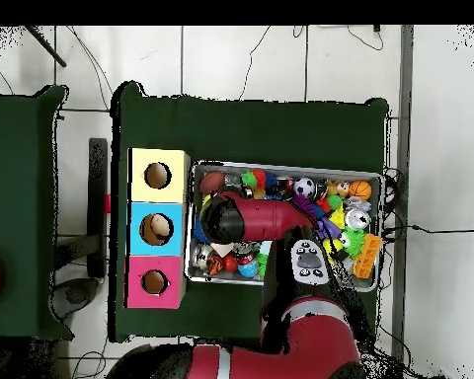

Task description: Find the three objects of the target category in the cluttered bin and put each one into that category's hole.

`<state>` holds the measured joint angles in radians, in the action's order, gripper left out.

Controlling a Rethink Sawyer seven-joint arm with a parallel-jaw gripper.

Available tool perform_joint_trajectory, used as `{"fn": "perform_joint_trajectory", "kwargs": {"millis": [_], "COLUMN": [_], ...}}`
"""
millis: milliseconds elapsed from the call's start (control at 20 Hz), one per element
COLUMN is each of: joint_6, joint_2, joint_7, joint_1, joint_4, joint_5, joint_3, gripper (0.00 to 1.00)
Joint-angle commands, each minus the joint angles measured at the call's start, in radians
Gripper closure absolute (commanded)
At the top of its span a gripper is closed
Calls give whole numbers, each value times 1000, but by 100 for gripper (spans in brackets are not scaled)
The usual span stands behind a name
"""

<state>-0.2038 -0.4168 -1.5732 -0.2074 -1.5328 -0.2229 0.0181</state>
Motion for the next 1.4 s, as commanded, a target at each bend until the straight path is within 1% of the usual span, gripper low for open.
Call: {"fn": "perform_joint_trajectory", "kwargs": {"millis": [50, 850, 1250, 1300, 1400], "joint_6": [10, 21, 22, 25, 30], "joint_2": [8, 22, 21, 21, 19], "joint_7": [-157, -166, -158, -158, -160], "joint_1": [-15, -13, -3, -2, -1], "joint_4": [-67, -61, -52, -52, -53], "joint_5": [18, 23, 13, 12, 12], "joint_3": [66, 65, 54, 53, 52], "gripper": [0, 0, 0, 100, 100]}}
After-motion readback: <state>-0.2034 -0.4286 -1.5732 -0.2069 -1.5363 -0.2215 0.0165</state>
